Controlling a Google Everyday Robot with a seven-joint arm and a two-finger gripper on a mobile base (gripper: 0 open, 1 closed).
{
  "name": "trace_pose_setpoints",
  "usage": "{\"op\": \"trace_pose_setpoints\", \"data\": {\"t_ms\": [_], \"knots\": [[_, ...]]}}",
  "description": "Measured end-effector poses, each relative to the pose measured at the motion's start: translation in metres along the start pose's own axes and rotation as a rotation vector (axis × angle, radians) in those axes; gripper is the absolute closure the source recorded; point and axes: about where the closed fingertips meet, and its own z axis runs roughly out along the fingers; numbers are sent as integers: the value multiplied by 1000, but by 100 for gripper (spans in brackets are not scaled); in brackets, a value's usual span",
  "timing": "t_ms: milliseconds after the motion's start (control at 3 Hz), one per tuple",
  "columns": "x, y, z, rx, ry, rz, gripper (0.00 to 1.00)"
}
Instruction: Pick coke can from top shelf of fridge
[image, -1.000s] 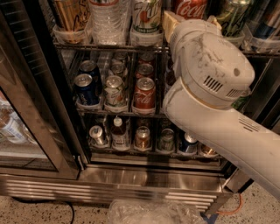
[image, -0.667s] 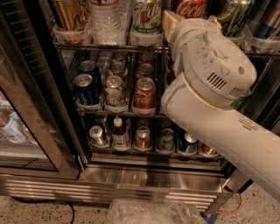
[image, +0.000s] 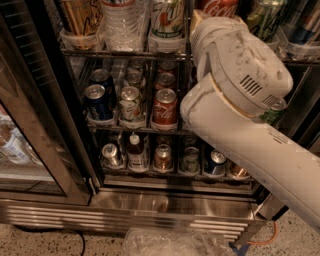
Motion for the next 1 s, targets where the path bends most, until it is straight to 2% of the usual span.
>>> {"op": "trace_pose_setpoints", "data": {"t_ms": [333, 667, 1000], "knots": [[0, 0, 0, 0, 0, 0, 84], [-4, 1, 0, -4, -7, -19, 100], [-19, 8, -3, -41, -12, -28, 100]]}}
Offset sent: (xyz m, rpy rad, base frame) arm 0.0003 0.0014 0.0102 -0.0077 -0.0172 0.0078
